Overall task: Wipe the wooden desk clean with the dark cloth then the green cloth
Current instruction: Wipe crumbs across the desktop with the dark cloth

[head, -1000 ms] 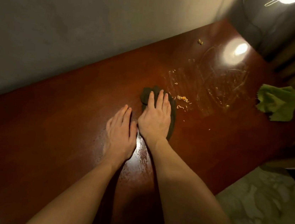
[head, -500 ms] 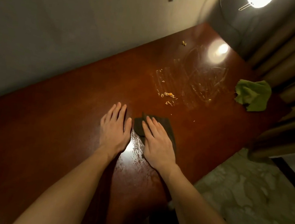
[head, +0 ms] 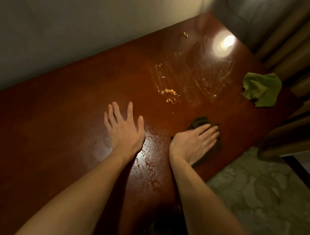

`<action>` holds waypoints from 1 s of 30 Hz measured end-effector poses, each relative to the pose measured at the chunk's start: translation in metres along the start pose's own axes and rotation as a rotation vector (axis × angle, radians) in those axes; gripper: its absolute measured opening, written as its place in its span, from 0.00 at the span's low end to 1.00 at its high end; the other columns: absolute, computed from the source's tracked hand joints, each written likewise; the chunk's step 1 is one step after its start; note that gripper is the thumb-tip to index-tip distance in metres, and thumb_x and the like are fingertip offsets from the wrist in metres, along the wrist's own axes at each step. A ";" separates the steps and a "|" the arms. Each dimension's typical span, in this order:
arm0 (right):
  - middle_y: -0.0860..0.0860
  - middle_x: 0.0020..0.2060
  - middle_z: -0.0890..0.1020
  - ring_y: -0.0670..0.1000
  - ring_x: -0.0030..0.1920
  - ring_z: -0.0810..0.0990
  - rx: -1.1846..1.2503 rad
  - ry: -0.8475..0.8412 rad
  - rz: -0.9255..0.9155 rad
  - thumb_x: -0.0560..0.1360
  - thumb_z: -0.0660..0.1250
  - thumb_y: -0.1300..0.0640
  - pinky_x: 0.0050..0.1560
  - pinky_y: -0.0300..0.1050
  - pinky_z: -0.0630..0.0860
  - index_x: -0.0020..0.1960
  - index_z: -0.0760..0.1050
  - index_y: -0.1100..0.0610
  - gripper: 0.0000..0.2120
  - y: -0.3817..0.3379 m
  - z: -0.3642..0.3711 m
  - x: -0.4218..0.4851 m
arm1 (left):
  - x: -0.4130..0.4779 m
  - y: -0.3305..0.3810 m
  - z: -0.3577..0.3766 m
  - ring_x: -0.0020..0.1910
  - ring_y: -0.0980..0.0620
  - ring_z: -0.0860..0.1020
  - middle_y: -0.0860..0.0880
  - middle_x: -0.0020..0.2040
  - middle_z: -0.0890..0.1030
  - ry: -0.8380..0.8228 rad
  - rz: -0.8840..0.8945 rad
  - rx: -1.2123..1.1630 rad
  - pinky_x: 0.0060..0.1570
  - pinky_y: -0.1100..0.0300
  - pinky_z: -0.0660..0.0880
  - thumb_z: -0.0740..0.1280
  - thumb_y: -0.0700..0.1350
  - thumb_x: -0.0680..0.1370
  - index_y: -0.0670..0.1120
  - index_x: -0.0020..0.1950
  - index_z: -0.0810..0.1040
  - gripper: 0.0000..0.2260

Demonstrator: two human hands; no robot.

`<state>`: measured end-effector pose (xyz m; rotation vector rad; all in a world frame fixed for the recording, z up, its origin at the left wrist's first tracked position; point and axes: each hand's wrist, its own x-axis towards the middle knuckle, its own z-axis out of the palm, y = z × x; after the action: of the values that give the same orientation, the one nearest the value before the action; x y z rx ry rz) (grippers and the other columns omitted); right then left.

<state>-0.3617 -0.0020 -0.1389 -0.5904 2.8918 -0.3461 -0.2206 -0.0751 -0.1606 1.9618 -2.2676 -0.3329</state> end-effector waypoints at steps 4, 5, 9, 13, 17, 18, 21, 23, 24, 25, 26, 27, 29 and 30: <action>0.60 0.84 0.50 0.59 0.85 0.47 -0.104 -0.021 -0.326 0.84 0.53 0.53 0.84 0.57 0.47 0.85 0.49 0.62 0.32 -0.012 0.008 0.031 | 0.000 0.000 0.003 0.85 0.37 0.47 0.35 0.85 0.51 0.014 0.003 0.020 0.82 0.40 0.42 0.48 0.62 0.85 0.53 0.86 0.55 0.30; 0.60 0.85 0.50 0.58 0.85 0.47 -0.126 -0.027 -0.410 0.85 0.53 0.53 0.84 0.56 0.47 0.85 0.49 0.62 0.32 -0.014 0.010 0.036 | 0.000 0.001 0.003 0.85 0.37 0.46 0.35 0.85 0.51 0.017 -0.001 0.027 0.82 0.39 0.41 0.48 0.62 0.85 0.53 0.86 0.55 0.30; 0.59 0.85 0.51 0.57 0.85 0.47 -0.162 -0.056 -0.591 0.86 0.53 0.53 0.85 0.54 0.47 0.85 0.51 0.61 0.30 -0.023 0.008 0.054 | 0.001 0.002 0.003 0.85 0.37 0.45 0.36 0.85 0.49 0.001 -0.009 0.063 0.82 0.38 0.41 0.46 0.63 0.85 0.54 0.86 0.52 0.31; 0.56 0.85 0.52 0.54 0.85 0.48 -0.078 -0.050 -0.600 0.87 0.54 0.55 0.84 0.50 0.47 0.85 0.52 0.60 0.29 -0.022 0.007 0.055 | 0.003 0.000 0.002 0.85 0.38 0.42 0.36 0.86 0.46 -0.040 -0.005 0.056 0.81 0.39 0.39 0.45 0.64 0.85 0.54 0.87 0.49 0.31; 0.57 0.84 0.55 0.56 0.84 0.53 0.016 0.051 -0.276 0.85 0.56 0.57 0.84 0.54 0.53 0.84 0.55 0.62 0.30 -0.005 0.002 0.039 | 0.005 0.000 -0.004 0.85 0.40 0.38 0.39 0.86 0.40 -0.123 -0.008 0.069 0.81 0.39 0.37 0.40 0.67 0.83 0.55 0.87 0.45 0.33; 0.58 0.84 0.56 0.57 0.84 0.54 0.025 0.065 -0.183 0.84 0.56 0.57 0.83 0.55 0.55 0.84 0.55 0.63 0.30 0.001 -0.001 0.034 | 0.007 0.000 -0.007 0.84 0.40 0.37 0.40 0.86 0.40 -0.151 -0.017 0.067 0.81 0.40 0.37 0.40 0.67 0.83 0.55 0.87 0.44 0.34; 0.59 0.84 0.57 0.58 0.84 0.54 0.041 0.055 -0.014 0.84 0.54 0.55 0.83 0.56 0.55 0.83 0.56 0.64 0.30 0.018 -0.007 0.022 | 0.014 0.005 -0.020 0.85 0.38 0.46 0.39 0.86 0.49 -0.200 -0.036 0.039 0.81 0.39 0.43 0.47 0.66 0.84 0.55 0.86 0.51 0.32; 0.59 0.84 0.55 0.57 0.84 0.52 0.055 0.033 0.048 0.84 0.53 0.55 0.84 0.56 0.52 0.84 0.55 0.64 0.30 0.020 -0.008 0.022 | 0.023 0.007 -0.029 0.80 0.35 0.57 0.38 0.81 0.61 -0.165 -0.023 0.053 0.80 0.38 0.54 0.52 0.63 0.85 0.51 0.84 0.58 0.30; 0.58 0.84 0.54 0.57 0.85 0.50 0.062 0.018 0.073 0.84 0.53 0.55 0.84 0.55 0.51 0.84 0.54 0.63 0.30 0.018 -0.008 0.025 | 0.028 0.007 -0.031 0.78 0.36 0.61 0.39 0.79 0.64 -0.148 -0.004 0.060 0.78 0.38 0.57 0.53 0.62 0.85 0.48 0.83 0.60 0.30; 0.58 0.84 0.53 0.57 0.85 0.49 0.062 0.010 0.094 0.84 0.53 0.55 0.84 0.55 0.50 0.84 0.53 0.63 0.30 0.015 -0.007 0.029 | 0.033 0.009 -0.032 0.78 0.37 0.62 0.39 0.79 0.64 -0.128 0.025 0.060 0.79 0.38 0.58 0.53 0.60 0.85 0.46 0.83 0.61 0.29; 0.58 0.85 0.53 0.57 0.85 0.49 0.055 0.011 0.111 0.84 0.53 0.56 0.84 0.55 0.49 0.84 0.52 0.63 0.30 0.012 -0.006 0.035 | 0.039 0.011 -0.029 0.79 0.38 0.61 0.40 0.80 0.63 -0.115 0.055 0.053 0.80 0.39 0.57 0.53 0.58 0.86 0.45 0.83 0.60 0.28; 0.58 0.85 0.53 0.56 0.85 0.48 0.053 0.015 0.124 0.85 0.53 0.56 0.84 0.55 0.49 0.84 0.52 0.62 0.30 0.009 -0.005 0.042 | 0.046 0.014 -0.025 0.81 0.39 0.59 0.41 0.83 0.60 -0.112 0.071 0.037 0.81 0.39 0.54 0.53 0.57 0.87 0.46 0.83 0.60 0.27; 0.57 0.85 0.52 0.56 0.85 0.48 0.059 0.029 0.123 0.85 0.54 0.56 0.84 0.54 0.48 0.85 0.52 0.62 0.30 0.003 -0.004 0.060 | 0.061 0.024 -0.018 0.84 0.40 0.54 0.43 0.85 0.56 -0.104 0.051 -0.009 0.81 0.40 0.49 0.53 0.56 0.87 0.47 0.84 0.58 0.27; 0.57 0.85 0.53 0.55 0.85 0.48 0.060 0.042 0.106 0.85 0.53 0.57 0.84 0.54 0.48 0.85 0.52 0.62 0.30 0.002 -0.003 0.071 | 0.067 0.031 -0.014 0.84 0.41 0.53 0.43 0.85 0.55 -0.086 0.024 -0.028 0.81 0.40 0.49 0.52 0.55 0.87 0.47 0.84 0.58 0.26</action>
<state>-0.4272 -0.0286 -0.1446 -0.4229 2.9271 -0.4333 -0.2566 -0.1388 -0.1426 1.9412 -2.3227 -0.4520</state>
